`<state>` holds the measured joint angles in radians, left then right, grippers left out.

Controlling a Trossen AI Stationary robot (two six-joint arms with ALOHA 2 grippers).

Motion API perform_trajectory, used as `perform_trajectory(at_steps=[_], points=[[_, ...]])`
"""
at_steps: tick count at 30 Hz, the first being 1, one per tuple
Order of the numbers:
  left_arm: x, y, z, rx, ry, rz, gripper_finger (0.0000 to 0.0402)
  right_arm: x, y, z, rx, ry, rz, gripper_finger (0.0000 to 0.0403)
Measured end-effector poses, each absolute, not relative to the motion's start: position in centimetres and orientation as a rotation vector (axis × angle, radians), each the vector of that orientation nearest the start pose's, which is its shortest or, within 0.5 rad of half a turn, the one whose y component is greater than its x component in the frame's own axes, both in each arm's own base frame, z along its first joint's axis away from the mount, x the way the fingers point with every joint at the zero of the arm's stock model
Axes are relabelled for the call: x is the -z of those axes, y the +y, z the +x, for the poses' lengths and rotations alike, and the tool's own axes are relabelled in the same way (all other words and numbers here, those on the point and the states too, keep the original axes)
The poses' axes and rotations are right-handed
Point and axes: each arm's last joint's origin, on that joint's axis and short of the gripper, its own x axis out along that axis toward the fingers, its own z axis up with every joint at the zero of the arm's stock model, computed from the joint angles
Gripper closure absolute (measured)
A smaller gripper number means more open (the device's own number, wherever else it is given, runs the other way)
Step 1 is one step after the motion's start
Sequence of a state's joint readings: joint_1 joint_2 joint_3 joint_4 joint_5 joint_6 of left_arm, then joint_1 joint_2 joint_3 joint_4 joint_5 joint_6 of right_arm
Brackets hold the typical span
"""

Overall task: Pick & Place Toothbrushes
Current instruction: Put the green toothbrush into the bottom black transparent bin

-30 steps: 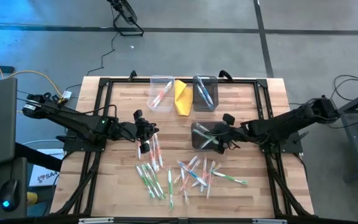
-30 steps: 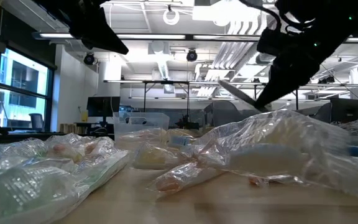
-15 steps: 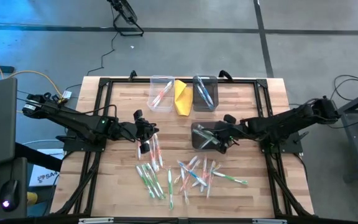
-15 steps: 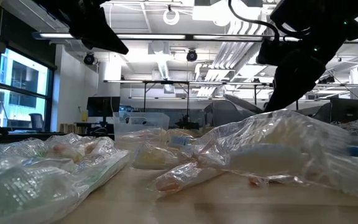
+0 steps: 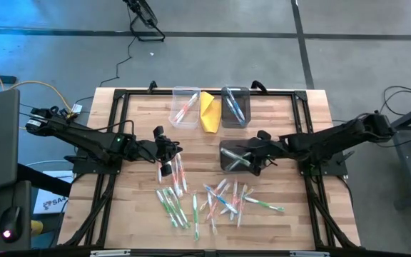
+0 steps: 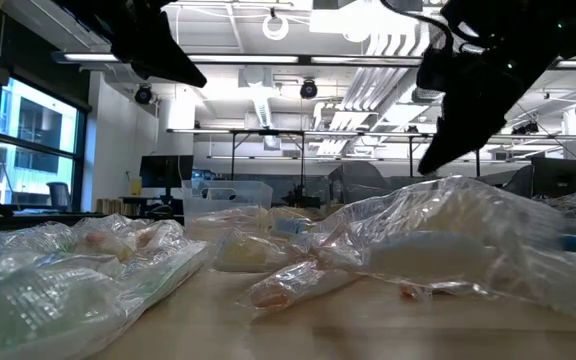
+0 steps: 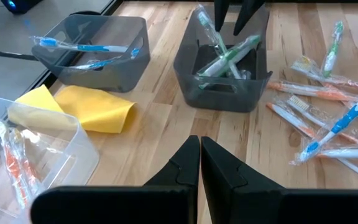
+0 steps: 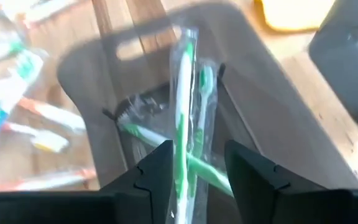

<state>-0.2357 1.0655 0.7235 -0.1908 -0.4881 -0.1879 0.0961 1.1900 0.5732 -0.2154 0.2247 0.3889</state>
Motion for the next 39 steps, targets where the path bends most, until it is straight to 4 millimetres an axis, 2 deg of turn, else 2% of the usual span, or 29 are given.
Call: perform_trajectory(at_steps=[7,17,25,39], points=[[-26.1,-3.9,22.0,-0.293,0.476,0.008,0.0391,-20.6,1.5,21.1,0.213,0.687,0.278,0.0281],[-26.1,-3.9,22.0,-0.297,0.479,0.01,0.0391,-23.1,3.0,19.8,0.031,0.567,0.316,0.0337],[-26.0,-3.9,21.9,-0.297,0.495,0.016,0.0391,-23.6,4.9,19.1,-0.049,0.566,0.394,0.0394],[-25.8,-3.8,21.8,-0.298,0.517,0.025,0.0391,-22.9,8.9,17.1,0.006,0.615,0.482,0.04]])
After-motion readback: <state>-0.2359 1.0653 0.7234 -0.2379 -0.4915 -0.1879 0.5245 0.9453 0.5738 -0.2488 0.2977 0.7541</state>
